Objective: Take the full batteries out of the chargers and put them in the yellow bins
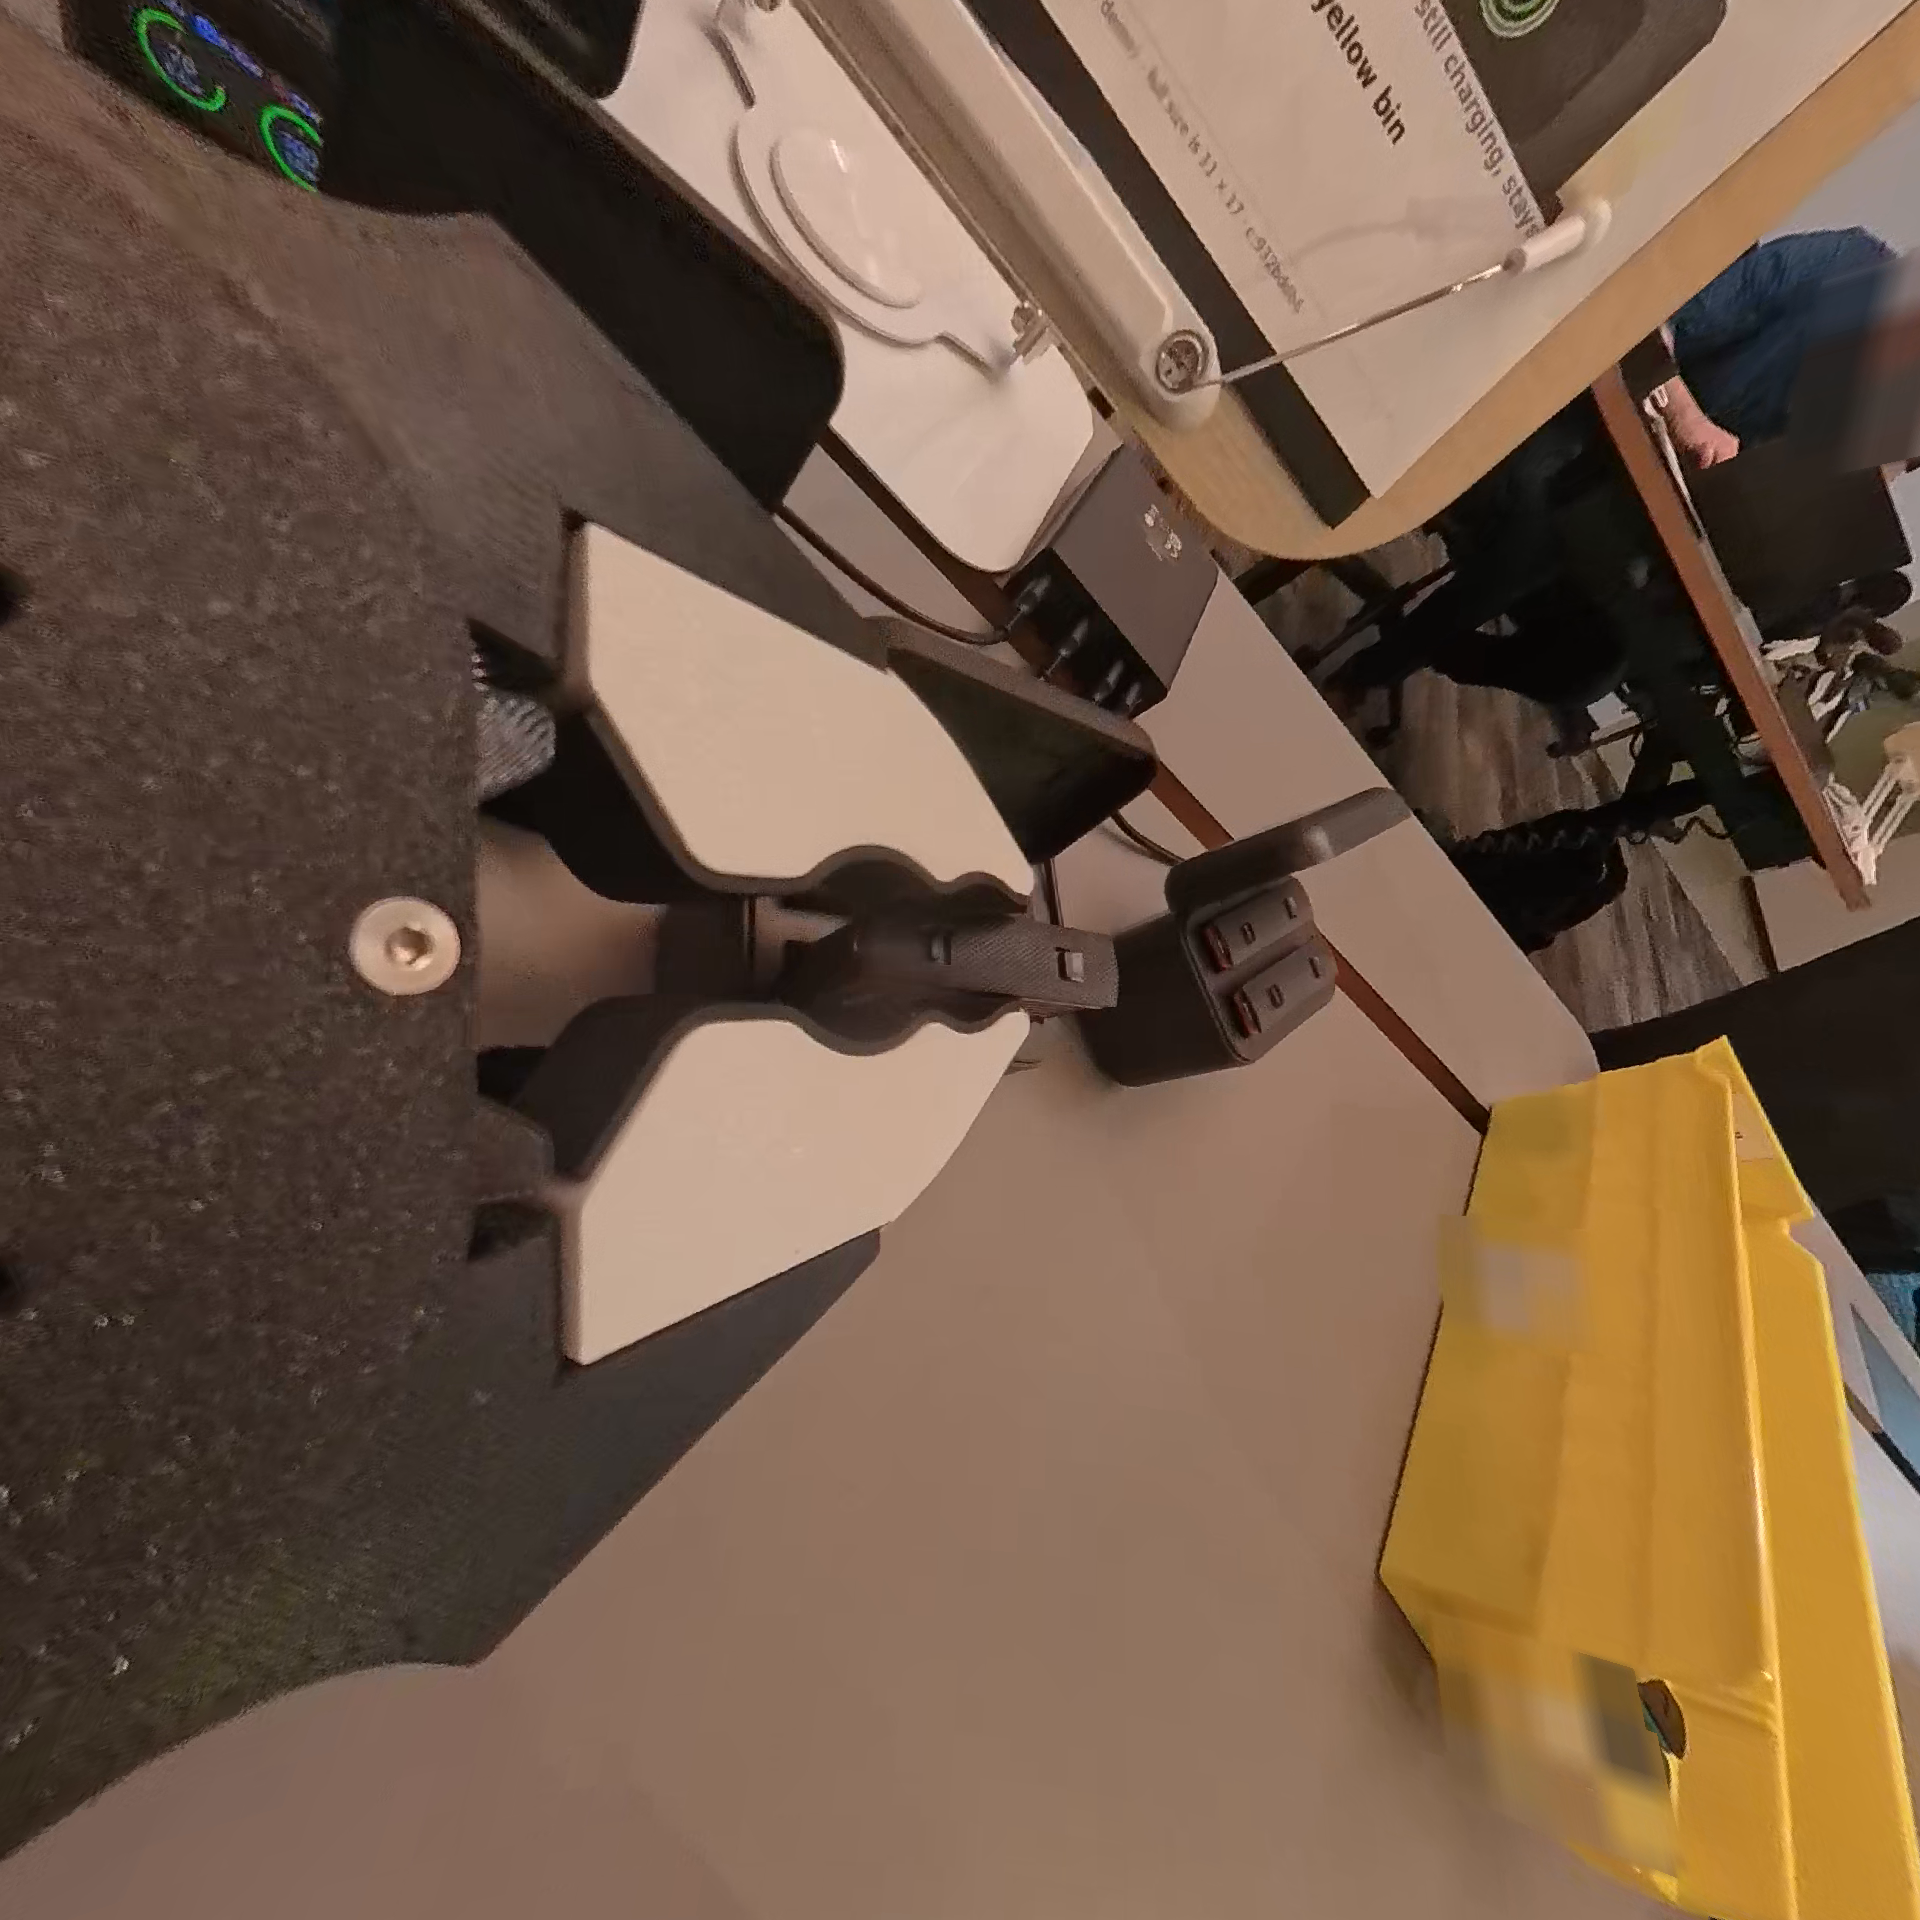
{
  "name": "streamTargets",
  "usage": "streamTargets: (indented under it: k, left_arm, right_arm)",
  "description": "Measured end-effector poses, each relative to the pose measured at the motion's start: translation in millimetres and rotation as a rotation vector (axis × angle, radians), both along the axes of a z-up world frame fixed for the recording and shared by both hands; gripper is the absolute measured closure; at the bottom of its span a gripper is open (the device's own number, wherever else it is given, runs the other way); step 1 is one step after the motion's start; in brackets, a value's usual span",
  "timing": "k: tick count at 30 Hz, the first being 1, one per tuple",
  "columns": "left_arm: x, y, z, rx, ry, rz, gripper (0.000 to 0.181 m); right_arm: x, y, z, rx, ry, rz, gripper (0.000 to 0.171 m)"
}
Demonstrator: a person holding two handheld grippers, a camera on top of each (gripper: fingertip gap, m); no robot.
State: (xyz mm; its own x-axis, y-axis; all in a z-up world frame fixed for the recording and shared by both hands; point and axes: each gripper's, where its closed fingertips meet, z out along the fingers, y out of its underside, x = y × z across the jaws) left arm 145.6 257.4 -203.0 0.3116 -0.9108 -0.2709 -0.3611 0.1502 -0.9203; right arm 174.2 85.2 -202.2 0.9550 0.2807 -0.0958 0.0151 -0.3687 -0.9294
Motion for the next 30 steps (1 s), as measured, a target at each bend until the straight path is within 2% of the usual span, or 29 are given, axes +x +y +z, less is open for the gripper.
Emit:
streamTargets:
  k: [4,7,9,11,14,16,22,27,30]
  left_arm:
    - [-3.4,-0.5,-0.9,0.061,-0.004,0.021,0.165]
    - [-3.3,-2.0,0.4,0.051,0.003,0.017,0.153]
    - [-3.9,-2.8,5.0,0.058,0.001,0.014,0.151]
    - [-3.9,-2.8,13.4,0.064,-0.004,0.009,0.153]
    - [-3.6,3.1,26.2,0.075,0.034,0.025,0.166]
    - [-1.5,3.2,25.7,0.034,0.112,-0.004,0.181]
    - [-2.2,5.0,-2.2,-0.095,0.451,-0.061,0.181]
    - [-3.7,3.4,-17.3,-0.12,0.596,-0.091,0.181]
    - [-4.6,3.0,-17.9,-0.126,0.617,-0.089,0.181]
  right_arm:
    - [0.2,-0.1,0.0,-0.001,0.004,0.001,0.171]
    - [-0.2,-0.1,-0.7,-0.004,0.005,0.004,0.171]
    - [-0.1,-0.1,-0.3,-0.002,0.004,0.004,0.171]
    - [-0.1,-0.2,-0.4,-0.002,0.006,0.005,0.171]
    - [-0.7,-0.1,-1.8,-0.008,0.005,0.01,0.171]
    - [-0.8,-0.2,-2.7,-0.011,0.005,0.013,0.171]
    - [-1.2,-0.1,-4.1,-0.017,0.01,0.019,0.171]
    - [0.3,-0.2,-3.8,-0.016,0.015,0.016,0.171]
    - [0.6,-0.4,-3.6,-0.015,0.017,0.017,0.171]
